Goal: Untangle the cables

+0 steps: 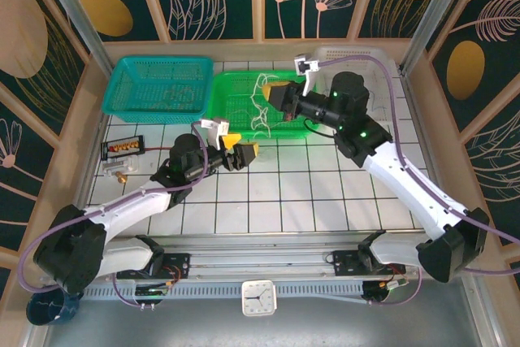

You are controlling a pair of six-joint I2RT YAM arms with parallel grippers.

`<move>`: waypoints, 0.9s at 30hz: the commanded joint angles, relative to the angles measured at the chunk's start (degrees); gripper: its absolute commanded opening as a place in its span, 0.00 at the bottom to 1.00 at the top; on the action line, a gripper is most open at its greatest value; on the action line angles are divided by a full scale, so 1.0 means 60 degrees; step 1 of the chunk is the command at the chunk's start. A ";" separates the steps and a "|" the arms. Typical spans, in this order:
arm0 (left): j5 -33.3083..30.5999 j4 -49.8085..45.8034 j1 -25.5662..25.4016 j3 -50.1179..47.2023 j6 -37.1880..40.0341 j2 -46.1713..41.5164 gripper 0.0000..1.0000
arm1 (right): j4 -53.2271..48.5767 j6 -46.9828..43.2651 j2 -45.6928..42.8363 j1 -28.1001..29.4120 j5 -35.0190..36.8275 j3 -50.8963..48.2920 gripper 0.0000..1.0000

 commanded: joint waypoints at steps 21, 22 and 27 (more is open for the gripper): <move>-0.0178 0.1717 -0.0021 0.0653 0.0143 0.1216 0.63 | 0.0143 -0.0050 -0.0025 0.1230 0.0336 0.0309 0.00; -0.0143 0.1785 -0.0011 0.0656 0.0139 0.1262 0.58 | 0.0142 -0.0054 -0.0034 0.1223 0.0350 0.0319 0.00; -0.0017 0.1955 -0.0016 0.0645 0.0072 0.1457 0.22 | 0.0041 -0.0255 -0.0096 0.1200 0.0676 0.0461 0.00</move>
